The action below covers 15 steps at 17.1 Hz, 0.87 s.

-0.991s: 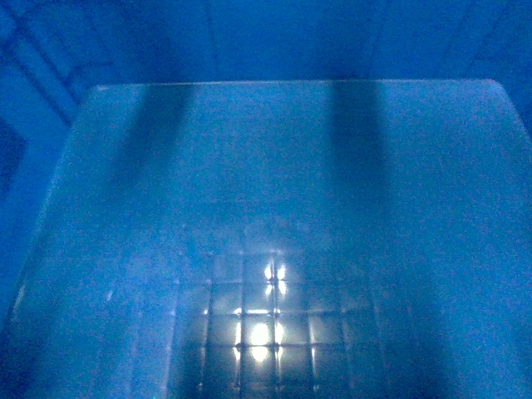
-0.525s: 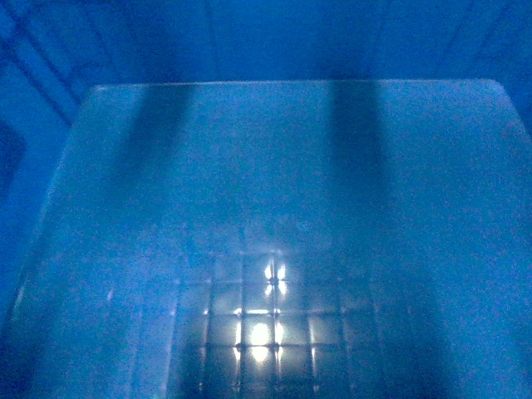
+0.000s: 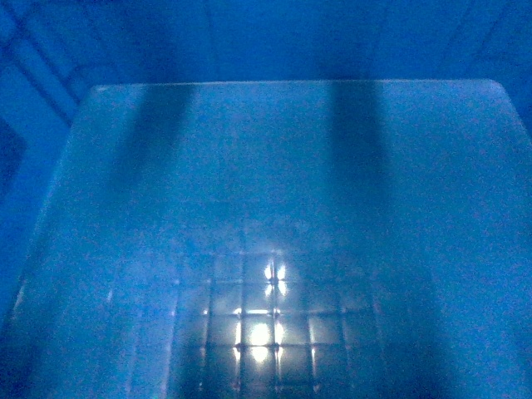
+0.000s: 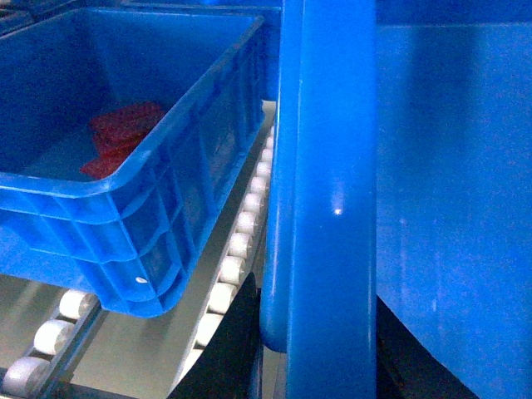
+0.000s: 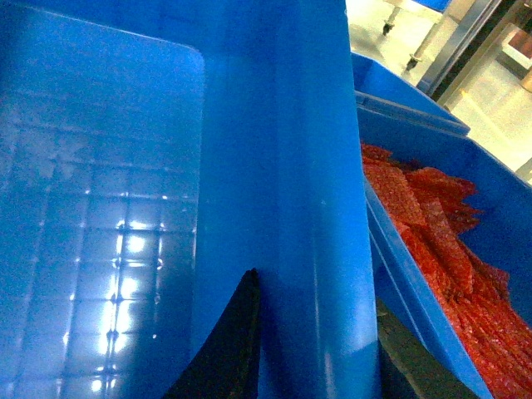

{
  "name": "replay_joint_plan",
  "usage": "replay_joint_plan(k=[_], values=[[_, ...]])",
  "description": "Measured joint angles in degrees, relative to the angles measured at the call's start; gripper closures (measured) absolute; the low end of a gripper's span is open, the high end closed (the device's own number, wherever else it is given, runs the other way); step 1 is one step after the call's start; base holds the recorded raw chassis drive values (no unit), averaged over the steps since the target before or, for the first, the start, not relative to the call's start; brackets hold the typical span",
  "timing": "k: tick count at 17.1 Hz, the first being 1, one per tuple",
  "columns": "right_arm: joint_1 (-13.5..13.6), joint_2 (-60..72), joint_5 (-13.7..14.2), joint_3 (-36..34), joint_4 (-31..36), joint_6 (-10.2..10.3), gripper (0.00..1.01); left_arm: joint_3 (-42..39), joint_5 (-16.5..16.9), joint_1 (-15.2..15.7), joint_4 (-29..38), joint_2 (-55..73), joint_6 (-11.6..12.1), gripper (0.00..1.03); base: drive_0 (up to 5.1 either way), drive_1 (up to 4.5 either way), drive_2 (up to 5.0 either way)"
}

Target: Place box next to blue box on left shelf

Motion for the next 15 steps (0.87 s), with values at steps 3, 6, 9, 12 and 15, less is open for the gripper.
replay_joint_plan(k=[3, 6, 9, 12, 15], values=[[0.0, 0.0, 0.0, 0.0, 0.0, 0.0, 0.79, 0.0, 0.0, 0.0, 0.0, 0.0, 0.0, 0.84, 0.0, 0.0, 0.0], [0.0, 0.0, 0.0, 0.0, 0.0, 0.0, 0.79, 0.0, 0.0, 0.0, 0.0, 0.0, 0.0, 0.84, 0.0, 0.0, 0.0], [0.0, 0.0, 0.0, 0.0, 0.0, 0.0, 0.79, 0.0, 0.0, 0.0, 0.0, 0.0, 0.0, 0.84, 0.0, 0.0, 0.0], [0.0, 0.0, 0.0, 0.0, 0.0, 0.0, 0.79, 0.0, 0.0, 0.0, 0.0, 0.0, 0.0, 0.84, 0.0, 0.0, 0.0], [0.0, 0.0, 0.0, 0.0, 0.0, 0.0, 0.79, 0.0, 0.0, 0.0, 0.0, 0.0, 0.0, 0.84, 0.0, 0.0, 0.0]])
